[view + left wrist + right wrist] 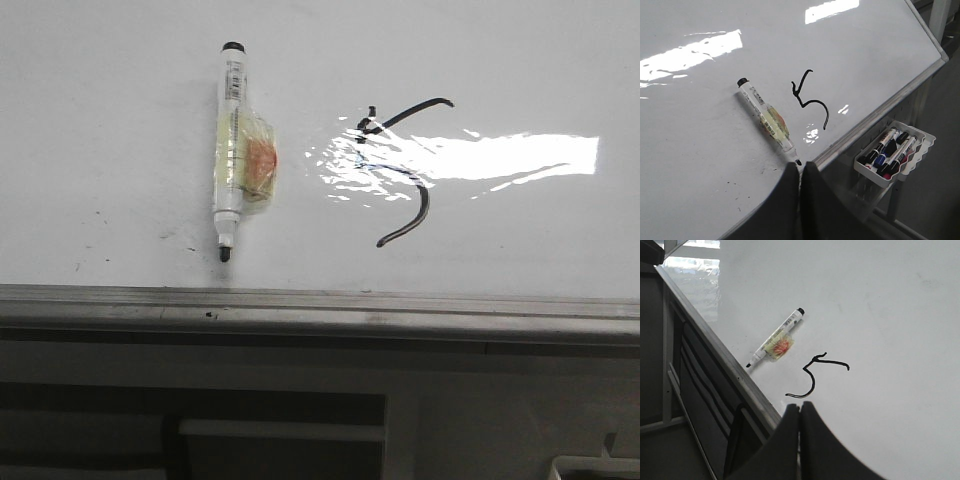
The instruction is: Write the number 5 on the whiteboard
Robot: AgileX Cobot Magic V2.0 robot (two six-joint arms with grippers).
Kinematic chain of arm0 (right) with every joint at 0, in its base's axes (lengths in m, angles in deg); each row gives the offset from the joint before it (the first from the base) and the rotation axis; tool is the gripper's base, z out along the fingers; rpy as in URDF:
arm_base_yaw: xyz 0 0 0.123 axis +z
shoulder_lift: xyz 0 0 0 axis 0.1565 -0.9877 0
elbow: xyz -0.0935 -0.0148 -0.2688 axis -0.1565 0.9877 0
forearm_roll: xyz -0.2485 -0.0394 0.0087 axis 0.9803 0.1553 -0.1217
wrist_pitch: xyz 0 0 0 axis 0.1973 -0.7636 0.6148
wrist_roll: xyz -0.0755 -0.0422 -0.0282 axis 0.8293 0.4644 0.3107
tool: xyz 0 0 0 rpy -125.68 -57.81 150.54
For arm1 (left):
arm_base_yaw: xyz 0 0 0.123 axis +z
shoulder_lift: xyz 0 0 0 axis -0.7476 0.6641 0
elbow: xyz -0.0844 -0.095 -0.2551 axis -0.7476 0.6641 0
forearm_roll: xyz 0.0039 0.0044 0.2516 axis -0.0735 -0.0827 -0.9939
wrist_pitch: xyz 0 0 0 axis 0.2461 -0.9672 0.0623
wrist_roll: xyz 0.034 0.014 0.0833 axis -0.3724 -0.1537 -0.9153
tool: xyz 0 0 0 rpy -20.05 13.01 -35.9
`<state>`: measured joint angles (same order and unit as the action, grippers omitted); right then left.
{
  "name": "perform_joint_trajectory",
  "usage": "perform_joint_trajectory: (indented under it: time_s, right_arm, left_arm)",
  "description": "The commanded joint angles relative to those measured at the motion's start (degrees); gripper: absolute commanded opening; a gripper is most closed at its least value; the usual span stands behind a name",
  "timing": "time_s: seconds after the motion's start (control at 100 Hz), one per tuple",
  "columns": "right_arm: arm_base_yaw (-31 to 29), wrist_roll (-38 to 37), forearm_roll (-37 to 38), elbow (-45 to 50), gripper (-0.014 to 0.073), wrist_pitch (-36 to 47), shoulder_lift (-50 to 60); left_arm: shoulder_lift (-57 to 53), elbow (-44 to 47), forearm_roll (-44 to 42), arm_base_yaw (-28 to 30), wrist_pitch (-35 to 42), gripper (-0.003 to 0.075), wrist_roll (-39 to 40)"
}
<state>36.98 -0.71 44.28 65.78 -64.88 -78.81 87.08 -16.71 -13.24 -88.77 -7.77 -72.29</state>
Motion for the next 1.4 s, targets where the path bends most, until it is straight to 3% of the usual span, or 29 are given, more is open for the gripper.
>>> perform_joint_trajectory:
  time_s: [0.0,0.29,0.48,0.6,0.82,1.01,1.32,1.39]
  right_arm:
    - [-0.4,-0.2,1.0,-1.4,-0.0043,3.9,-0.7]
    - [-0.4,-0.2,1.0,-1.4,-0.0043,3.9,-0.7]
    - [-0.4,-0.2,1.0,-1.4,-0.0043,3.9,-0.7]
    - [-0.4,-0.2,1.0,-1.4,-0.0043,3.9,-0.7]
    - [-0.4,-0.2,1.0,-1.4,-0.0043,3.9,-0.7]
    - [-0.4,-0.2,1.0,-1.4,-0.0043,3.9,-0.7]
    - [-0.4,-0.2,1.0,-1.4,-0.0043,3.9,-0.7]
    - [-0.4,-0.2,1.0,-1.4,-0.0043,3.9,-0.7]
  left_arm:
    - [0.6,-1.6,1.2,0.2,4.0,-0.002,0.1]
    - [-1.9,0.0,-8.5,4.7,6.1,-0.002,0.1]
    - [-3.7,9.7,-6.1,14.4,32.1,-0.002,0.9]
    - [-7.9,16.1,-5.2,19.9,38.1,-0.002,5.1]
    - [-15.3,24.4,-7.1,22.7,36.9,-0.002,15.8]
    - [-17.6,25.5,-18.2,22.7,24.4,-0.002,32.1]
    - [-17.6,25.5,-19.4,22.8,9.3,-0.002,33.2]
    - [-17.6,25.5,-19.4,22.8,9.3,-0.002,33.2]
